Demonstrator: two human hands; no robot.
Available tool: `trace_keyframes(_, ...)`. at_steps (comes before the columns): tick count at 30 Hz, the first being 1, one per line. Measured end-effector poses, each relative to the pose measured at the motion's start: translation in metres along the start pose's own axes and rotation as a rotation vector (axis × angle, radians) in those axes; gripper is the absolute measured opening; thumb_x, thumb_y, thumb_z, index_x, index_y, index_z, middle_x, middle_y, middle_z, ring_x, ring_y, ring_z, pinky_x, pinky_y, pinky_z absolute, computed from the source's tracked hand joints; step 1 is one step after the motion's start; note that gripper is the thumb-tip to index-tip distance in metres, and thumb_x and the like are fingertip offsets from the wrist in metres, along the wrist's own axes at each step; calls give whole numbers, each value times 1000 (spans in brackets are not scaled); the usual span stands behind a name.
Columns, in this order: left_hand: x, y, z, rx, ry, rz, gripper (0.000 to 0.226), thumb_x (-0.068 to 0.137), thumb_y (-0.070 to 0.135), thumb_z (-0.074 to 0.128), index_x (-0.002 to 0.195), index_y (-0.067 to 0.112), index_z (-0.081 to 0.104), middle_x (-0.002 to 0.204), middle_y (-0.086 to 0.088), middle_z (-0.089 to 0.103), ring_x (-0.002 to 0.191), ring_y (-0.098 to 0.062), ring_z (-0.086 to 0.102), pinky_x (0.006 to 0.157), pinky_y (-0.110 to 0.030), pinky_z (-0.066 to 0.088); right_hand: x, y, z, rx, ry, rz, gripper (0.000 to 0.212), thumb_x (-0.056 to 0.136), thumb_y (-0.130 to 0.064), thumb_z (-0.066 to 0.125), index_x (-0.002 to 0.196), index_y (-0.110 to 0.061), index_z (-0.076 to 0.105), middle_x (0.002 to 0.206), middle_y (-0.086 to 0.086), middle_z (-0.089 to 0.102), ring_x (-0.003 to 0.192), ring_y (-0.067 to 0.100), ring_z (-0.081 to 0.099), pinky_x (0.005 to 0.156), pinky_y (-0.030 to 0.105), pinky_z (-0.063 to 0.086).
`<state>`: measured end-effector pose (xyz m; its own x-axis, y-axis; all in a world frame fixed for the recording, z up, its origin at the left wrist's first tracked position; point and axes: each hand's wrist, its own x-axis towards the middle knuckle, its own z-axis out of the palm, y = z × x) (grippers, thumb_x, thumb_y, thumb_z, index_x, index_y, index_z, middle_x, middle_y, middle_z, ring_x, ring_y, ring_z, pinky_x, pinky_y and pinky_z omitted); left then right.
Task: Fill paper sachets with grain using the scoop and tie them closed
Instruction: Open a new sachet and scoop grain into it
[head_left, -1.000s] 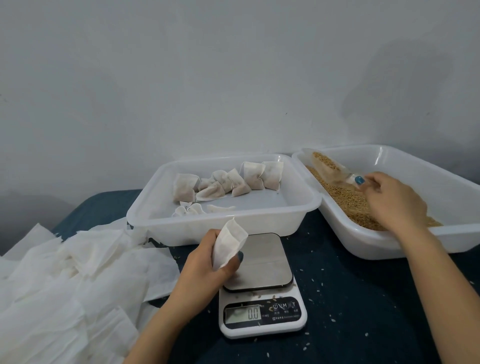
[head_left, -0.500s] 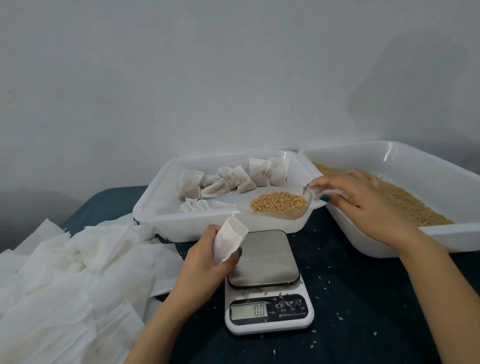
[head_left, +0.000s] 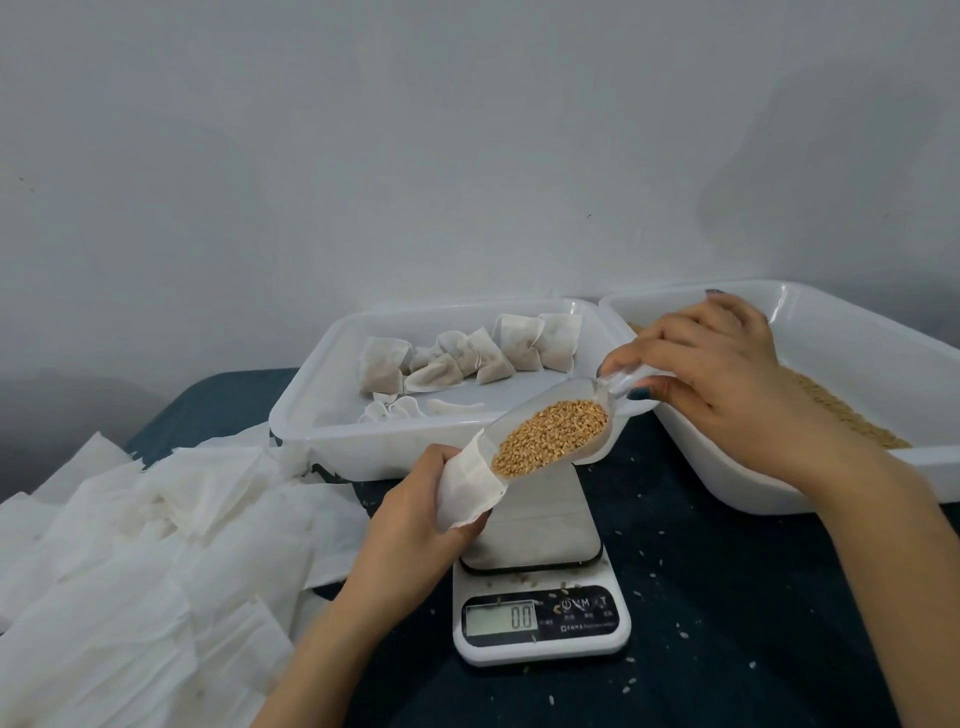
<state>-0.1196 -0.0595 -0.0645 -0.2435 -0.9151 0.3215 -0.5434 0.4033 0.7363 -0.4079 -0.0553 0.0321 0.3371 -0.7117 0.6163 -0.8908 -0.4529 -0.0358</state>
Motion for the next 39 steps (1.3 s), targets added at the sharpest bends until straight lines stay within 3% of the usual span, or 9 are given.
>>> trace_keyframes(6, -1, 4, 1, -31, -16, 13, 35, 85, 39, 72, 108, 40, 46, 100, 32, 61, 90, 4, 61, 68, -15, 49, 6, -9, -5, -38, 17, -75, 23, 88, -22, 70, 109, -29, 73, 97, -9, 63, 107, 23, 51, 111, 47, 14)
trace_keyframes(10, -2, 8, 1, -55, -22, 31, 40, 84, 37, 74, 110, 41, 44, 105, 36, 58, 95, 6, 60, 70, -11, 48, 7, -12, -8, -63, 34, -119, 23, 86, -20, 72, 108, -28, 74, 96, -6, 66, 106, 20, 47, 110, 48, 15)
trace_keyframes(13, -3, 12, 2, -80, -6, 38, 45, 81, 33, 77, 111, 40, 44, 108, 38, 56, 95, 9, 59, 68, -9, 48, 9, -16, -10, -86, 47, -140, 25, 84, -26, 63, 105, -28, 75, 94, -5, 67, 104, 16, 42, 109, 45, 15)
trace_keyframes(17, -4, 14, 3, -113, -20, 56, 47, 81, 28, 78, 115, 37, 47, 107, 34, 59, 94, 5, 62, 67, -6, 45, 9, -19, -9, -91, 26, -152, 27, 81, -18, 77, 106, -28, 75, 95, -4, 68, 103, 18, 41, 108, 45, 14)
trace_keyframes(21, -5, 13, 4, -139, -46, 43, 44, 83, 31, 76, 114, 39, 46, 107, 33, 60, 94, 4, 63, 66, -8, 47, 9, -21, -12, -101, 13, -147, 29, 78, -19, 79, 105, -28, 75, 95, -4, 68, 104, 17, 41, 109, 47, 15)
trace_keyframes(28, -4, 11, 8, -179, -95, 13, 37, 86, 37, 71, 114, 39, 47, 101, 27, 63, 87, -1, 64, 64, -13, 49, 11, -25, -19, -133, 20, -125, 28, 79, -20, 79, 105, -27, 76, 96, -2, 69, 103, 31, 55, 108, 49, 17)
trace_keyframes(32, -5, 13, 8, -208, -105, 8, 44, 78, 54, 64, 116, 39, 47, 98, 26, 63, 86, -1, 64, 63, -14, 48, 12, -27, -21, -145, 22, -120, 27, 79, -20, 79, 105, -26, 76, 97, -2, 69, 104, 34, 58, 108, 52, 18)
trace_keyframes(39, -5, 13, 8, -219, -131, -17, 38, 85, 46, 67, 116, 42, 45, 101, 29, 61, 87, -1, 64, 61, -15, 50, 13, -30, -22, -164, 30, -146, 26, 79, -19, 78, 105, -24, 77, 97, 0, 70, 103, 37, 59, 104, 58, 25)
